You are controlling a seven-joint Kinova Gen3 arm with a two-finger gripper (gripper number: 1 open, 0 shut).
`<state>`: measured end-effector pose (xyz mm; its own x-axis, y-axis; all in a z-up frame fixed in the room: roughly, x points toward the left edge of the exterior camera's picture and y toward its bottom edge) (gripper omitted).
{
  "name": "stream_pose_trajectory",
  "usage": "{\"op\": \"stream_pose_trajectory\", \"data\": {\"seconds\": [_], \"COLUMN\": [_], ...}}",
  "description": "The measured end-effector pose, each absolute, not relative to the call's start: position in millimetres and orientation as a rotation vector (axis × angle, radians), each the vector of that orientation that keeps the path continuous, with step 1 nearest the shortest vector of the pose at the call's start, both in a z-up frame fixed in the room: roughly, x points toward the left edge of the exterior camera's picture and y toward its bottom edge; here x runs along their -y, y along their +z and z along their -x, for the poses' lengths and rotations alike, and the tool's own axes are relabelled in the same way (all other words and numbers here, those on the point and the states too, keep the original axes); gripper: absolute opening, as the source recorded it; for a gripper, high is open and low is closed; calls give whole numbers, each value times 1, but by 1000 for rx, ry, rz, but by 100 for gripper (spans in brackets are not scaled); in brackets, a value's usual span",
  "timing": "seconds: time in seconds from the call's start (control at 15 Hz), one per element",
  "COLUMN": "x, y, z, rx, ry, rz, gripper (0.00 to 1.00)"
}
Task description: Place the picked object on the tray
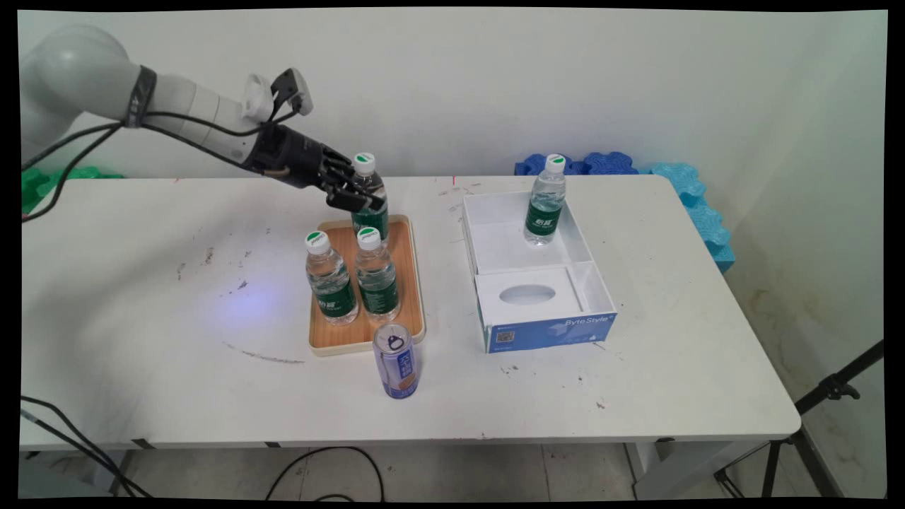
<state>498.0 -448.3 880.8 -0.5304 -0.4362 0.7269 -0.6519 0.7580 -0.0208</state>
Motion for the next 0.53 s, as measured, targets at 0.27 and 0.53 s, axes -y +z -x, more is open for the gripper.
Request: {"op": "stream_pose_trajectory", "data": {"seconds": [0.27,0.53], "x": [447,446], "y": [867,855], "z": [-498,-499], "rx": [2214,2216], "ry": [373,381], "rz": [-775,-741], "gripper": [0,0]}}
